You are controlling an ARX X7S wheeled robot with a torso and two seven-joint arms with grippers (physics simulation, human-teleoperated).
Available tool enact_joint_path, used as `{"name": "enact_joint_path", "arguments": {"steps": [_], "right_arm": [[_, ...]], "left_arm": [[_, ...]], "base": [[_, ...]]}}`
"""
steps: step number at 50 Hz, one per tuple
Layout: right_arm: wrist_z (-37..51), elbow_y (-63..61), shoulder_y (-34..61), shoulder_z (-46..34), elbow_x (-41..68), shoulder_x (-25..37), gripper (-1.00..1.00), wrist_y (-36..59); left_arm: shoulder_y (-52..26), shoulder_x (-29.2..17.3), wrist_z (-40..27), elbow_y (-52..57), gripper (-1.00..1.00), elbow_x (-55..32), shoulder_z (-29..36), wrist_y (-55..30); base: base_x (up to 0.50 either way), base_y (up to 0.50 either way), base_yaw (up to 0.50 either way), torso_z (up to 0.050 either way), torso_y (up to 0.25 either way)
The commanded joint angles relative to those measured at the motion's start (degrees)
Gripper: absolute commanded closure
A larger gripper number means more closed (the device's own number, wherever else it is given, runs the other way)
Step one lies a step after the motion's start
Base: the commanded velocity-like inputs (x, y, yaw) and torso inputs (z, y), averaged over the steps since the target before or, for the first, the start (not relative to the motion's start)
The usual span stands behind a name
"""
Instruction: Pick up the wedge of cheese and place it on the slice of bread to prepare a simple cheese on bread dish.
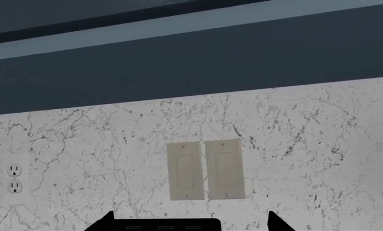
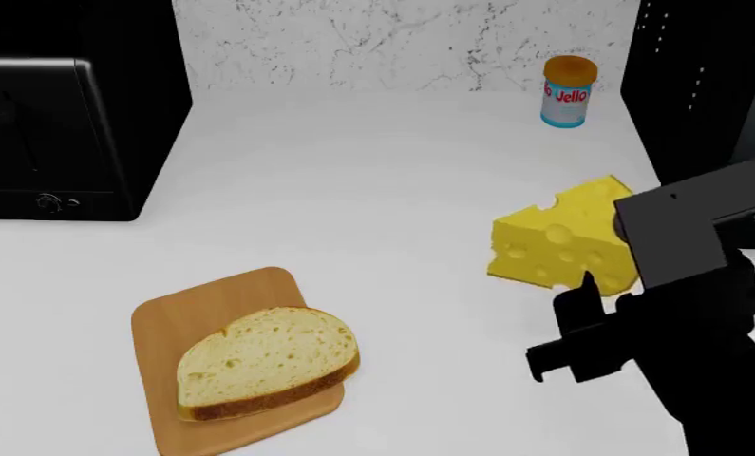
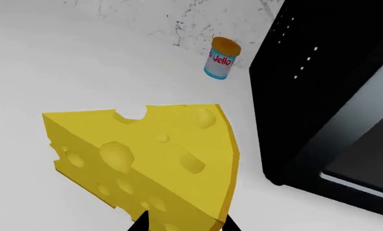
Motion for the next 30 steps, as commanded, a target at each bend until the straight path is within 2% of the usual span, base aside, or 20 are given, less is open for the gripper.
{"name": "enact_joint_path", "arguments": {"steps": [1, 15, 30], "right_arm": [[-1.71, -1.69, 5.46, -3.63, -1.36, -1.95, 1.00, 1.68], [-3.50, -1.05, 8.15, -6.33, -1.69, -4.44, 1.00, 0.76], [-3.98, -4.94, 11.72, -8.05, 0.71, -6.82, 1.00, 3.91]], "left_arm": [[0.02, -0.08, -0.15, 0.07, -1.00, -0.29, -0.05, 0.23], [-0.32, -0.58, -0.16, -0.12, -1.00, -0.16, 1.15, -0.48], [-0.31, -0.60, -0.52, -0.08, -1.00, -0.56, 0.87, -0.39]], "base": [[0.00, 0.00, 0.00, 0.000, 0.000], [0.00, 0.00, 0.00, 0.000, 0.001], [0.00, 0.00, 0.00, 0.000, 0.000]]}}
